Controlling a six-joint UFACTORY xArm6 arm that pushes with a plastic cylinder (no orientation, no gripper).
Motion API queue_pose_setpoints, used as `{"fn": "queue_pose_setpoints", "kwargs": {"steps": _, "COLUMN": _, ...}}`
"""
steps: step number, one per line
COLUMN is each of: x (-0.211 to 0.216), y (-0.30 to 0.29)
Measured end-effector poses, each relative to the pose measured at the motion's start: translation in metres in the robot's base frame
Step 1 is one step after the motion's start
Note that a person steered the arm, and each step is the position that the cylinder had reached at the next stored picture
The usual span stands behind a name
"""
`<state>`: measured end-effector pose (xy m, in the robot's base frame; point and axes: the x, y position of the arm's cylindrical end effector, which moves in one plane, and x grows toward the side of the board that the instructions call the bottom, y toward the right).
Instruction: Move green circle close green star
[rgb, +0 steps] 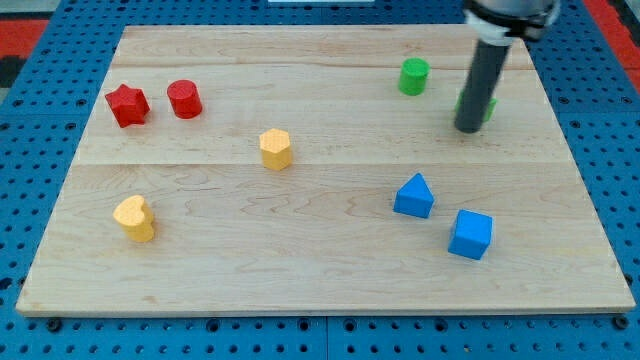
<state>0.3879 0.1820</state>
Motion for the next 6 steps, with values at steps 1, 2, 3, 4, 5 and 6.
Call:
{"fn": "queue_pose_setpoints", "kwargs": {"steps": 1, "x": -0.018, "y": -0.08}}
{"fn": "queue_pose_setpoints", "kwargs": {"steps": 2, "x": -0.066, "y": -0.104}}
{"fn": "queue_pose_setpoints", "kwargs": {"steps": 3, "x": -0.104, "y": -0.104}}
{"fn": "queue_pose_setpoints", "kwargs": {"steps": 4, "x": -0.108, "y": -0.075}}
{"fn": "queue_pose_setpoints", "kwargs": {"steps": 5, "x": -0.087, "y": -0.055}}
{"fn": "queue_pose_setpoints", "kwargs": {"steps": 6, "x": -0.089, "y": -0.072}}
